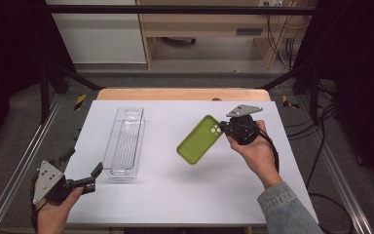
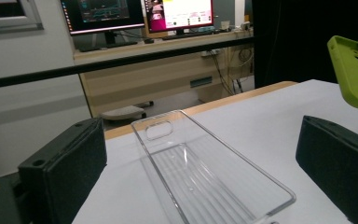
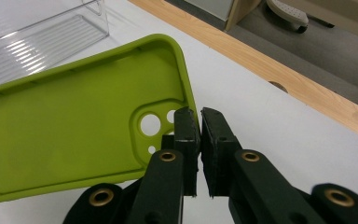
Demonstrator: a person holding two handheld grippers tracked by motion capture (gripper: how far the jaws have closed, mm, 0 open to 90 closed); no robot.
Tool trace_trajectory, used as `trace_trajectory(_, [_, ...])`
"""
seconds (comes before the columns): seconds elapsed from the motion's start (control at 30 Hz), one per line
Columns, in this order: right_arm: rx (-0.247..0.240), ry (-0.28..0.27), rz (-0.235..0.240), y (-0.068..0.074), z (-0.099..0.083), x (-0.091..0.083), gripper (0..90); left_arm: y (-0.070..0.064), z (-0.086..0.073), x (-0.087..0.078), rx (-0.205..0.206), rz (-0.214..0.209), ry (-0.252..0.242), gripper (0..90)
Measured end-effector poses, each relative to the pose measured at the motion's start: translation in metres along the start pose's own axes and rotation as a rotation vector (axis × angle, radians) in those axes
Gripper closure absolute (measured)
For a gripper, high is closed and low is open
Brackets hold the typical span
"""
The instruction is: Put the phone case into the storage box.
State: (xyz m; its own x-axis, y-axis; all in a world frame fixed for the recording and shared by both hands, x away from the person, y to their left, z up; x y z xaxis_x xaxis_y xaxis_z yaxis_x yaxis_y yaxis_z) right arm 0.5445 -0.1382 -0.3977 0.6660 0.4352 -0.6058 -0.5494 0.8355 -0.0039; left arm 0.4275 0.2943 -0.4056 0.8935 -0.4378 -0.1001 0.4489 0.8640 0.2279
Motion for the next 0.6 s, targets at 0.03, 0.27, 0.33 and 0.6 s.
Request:
trace_trajectory(0.03, [0.0, 0.0, 0.0, 0.0, 0.0, 0.0, 85.4, 0.0, 0.0, 0.0, 0.0, 0.0, 0.0, 0.9])
trace_trajectory(0.27, [-0.018, 0.0, -0.012, 0.002, -0.001, -0.001, 85.4, -0.001, 0.01, 0.009, -0.004, -0.014, 0.018, 1.0])
trace_trajectory(0.33, [-0.024, 0.001, -0.017, 0.001, 0.0, -0.002, 85.4, -0.002, 0.013, 0.013, -0.031, -0.019, 0.019, 1.1])
trace_trajectory(0.6, [-0.033, -0.023, -0.025, 0.003, 0.003, -0.011, 85.4, -0.014, 0.021, 0.025, -0.013, -0.05, 0.044, 1.2])
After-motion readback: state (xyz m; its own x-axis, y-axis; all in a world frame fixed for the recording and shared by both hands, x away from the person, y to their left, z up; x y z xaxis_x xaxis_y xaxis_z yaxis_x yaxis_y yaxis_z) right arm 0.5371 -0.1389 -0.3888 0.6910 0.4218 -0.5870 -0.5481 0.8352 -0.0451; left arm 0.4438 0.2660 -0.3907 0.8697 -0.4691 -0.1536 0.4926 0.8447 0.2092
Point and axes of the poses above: each handheld gripper's, and its own axes: x roughly forward along the jaws, z roughly out of its top, y roughly to its left, the point moved 6 cm from there along x, roughly forward along the jaws, and after that the axes turned 6 degrees about x, right-handed, at the moved point
